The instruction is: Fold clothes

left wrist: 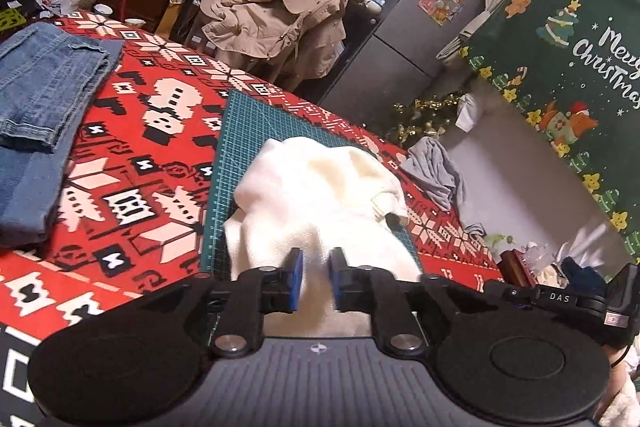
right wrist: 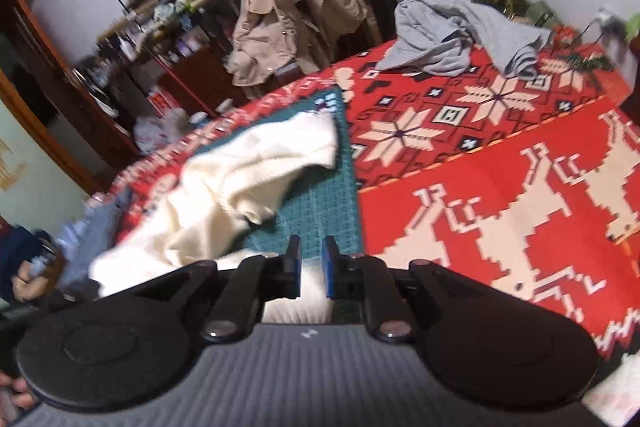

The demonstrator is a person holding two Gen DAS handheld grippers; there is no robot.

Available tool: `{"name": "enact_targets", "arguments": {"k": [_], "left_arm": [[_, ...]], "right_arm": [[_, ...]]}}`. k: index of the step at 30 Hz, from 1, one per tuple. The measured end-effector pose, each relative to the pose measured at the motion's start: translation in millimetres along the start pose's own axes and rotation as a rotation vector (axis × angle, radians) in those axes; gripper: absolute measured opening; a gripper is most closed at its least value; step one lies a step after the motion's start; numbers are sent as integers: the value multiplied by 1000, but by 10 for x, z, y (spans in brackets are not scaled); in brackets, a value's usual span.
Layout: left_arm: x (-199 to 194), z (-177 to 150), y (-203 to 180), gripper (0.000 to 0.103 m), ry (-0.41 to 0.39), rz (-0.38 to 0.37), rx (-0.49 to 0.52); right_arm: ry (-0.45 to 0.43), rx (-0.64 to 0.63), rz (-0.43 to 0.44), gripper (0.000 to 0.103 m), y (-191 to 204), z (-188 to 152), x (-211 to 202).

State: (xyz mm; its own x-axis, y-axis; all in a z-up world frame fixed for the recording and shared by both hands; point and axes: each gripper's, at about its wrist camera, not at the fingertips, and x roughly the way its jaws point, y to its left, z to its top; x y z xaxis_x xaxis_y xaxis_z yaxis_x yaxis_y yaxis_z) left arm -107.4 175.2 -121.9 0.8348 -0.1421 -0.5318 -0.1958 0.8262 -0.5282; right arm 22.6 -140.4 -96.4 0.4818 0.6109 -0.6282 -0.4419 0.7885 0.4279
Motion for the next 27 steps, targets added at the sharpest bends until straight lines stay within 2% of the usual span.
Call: {"name": "enact_targets", "arguments": {"k": [2,6,12,14,16,17,18,22,27], "left_arm": [[-49,13,21,34,-5,-4,0],[-103,36,36,37,-11,-6,-10],[-133,8,51,39,-7,-2,-20],[-156,2,57,41,-11,-2,-19],[-180,0,57,42,-17,-5,-12],[-192,2,52,42,-22,-8,-8],[-197,4,48,42,-24,-15,-5],[-179,8,0,42,-13,-27,20],[-134,-23,-24,42,8,-30,31]], "right_arm": [[-3,0,15,28,-22,-18,-12],[16,-19,37,37,-35,-10,-11],[154,-11,31,59,-35,-75,309],[183,33,51,61,-63,-113,376],[204,81,76,60,-100,-154,430],[208,87,85,45,-98,-164,432],[200,83,90,25,-86,-164,420],[122,55,56,18,-52,-107,306],[-24,58,-72,16,-164,95,14]]}}
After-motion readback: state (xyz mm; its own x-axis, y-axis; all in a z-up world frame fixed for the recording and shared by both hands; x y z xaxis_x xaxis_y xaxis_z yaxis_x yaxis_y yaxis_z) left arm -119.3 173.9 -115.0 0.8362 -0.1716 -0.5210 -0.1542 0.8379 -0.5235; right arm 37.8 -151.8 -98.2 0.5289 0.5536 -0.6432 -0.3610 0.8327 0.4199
